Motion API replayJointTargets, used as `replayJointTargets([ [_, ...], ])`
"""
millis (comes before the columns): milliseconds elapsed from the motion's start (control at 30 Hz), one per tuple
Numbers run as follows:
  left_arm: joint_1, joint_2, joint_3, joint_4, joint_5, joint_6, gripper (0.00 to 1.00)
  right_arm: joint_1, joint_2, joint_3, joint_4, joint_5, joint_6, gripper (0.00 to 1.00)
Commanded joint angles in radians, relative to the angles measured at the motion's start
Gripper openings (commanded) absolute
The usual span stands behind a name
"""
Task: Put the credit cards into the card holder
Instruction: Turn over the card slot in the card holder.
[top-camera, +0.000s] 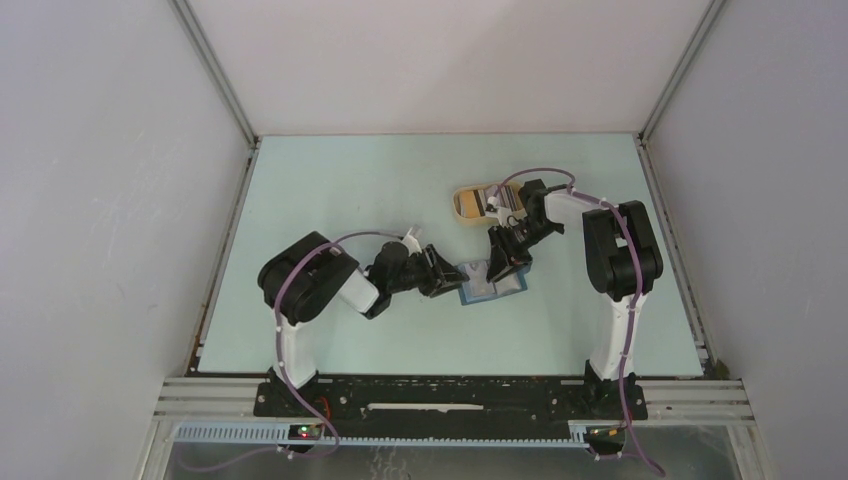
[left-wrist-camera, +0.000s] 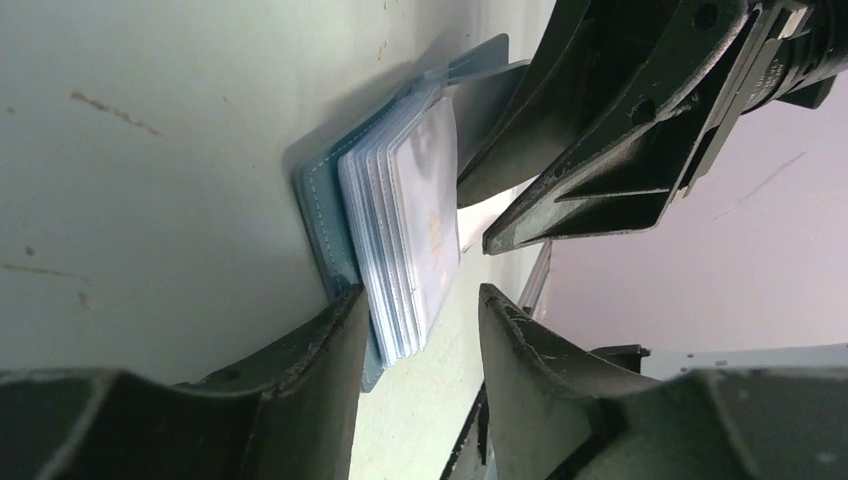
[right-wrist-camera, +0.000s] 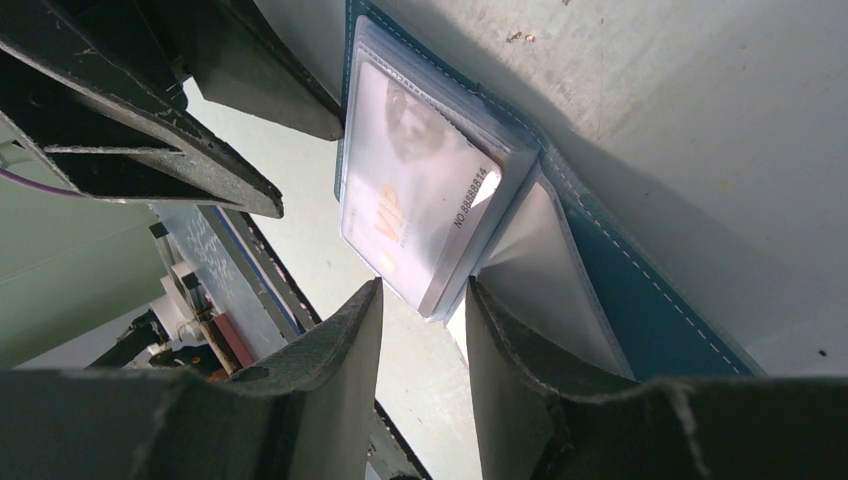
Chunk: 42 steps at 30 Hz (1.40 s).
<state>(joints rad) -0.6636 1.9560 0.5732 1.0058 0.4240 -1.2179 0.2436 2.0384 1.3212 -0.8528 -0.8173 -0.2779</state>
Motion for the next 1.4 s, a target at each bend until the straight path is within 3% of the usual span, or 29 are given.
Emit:
replayJointTargets([
  [0,-0.009,-0.037,0.050,-0.095,-0.019,0.074,0.50,-0.003,0.009,0.010,-0.005,-0.004,0.018,0.45],
  [367,-0.028,-0.153,0.015,-0.128,-0.065,0.097,0.48,-0.001,0.011,0.009,-0.005,-0.002,0.017,0.45],
  [1367,-0.052,-0.013,0.127,-0.156,-0.051,0.069,0.50,0.007,0.018,0.011,-0.006,0.003,0.020,0.45],
])
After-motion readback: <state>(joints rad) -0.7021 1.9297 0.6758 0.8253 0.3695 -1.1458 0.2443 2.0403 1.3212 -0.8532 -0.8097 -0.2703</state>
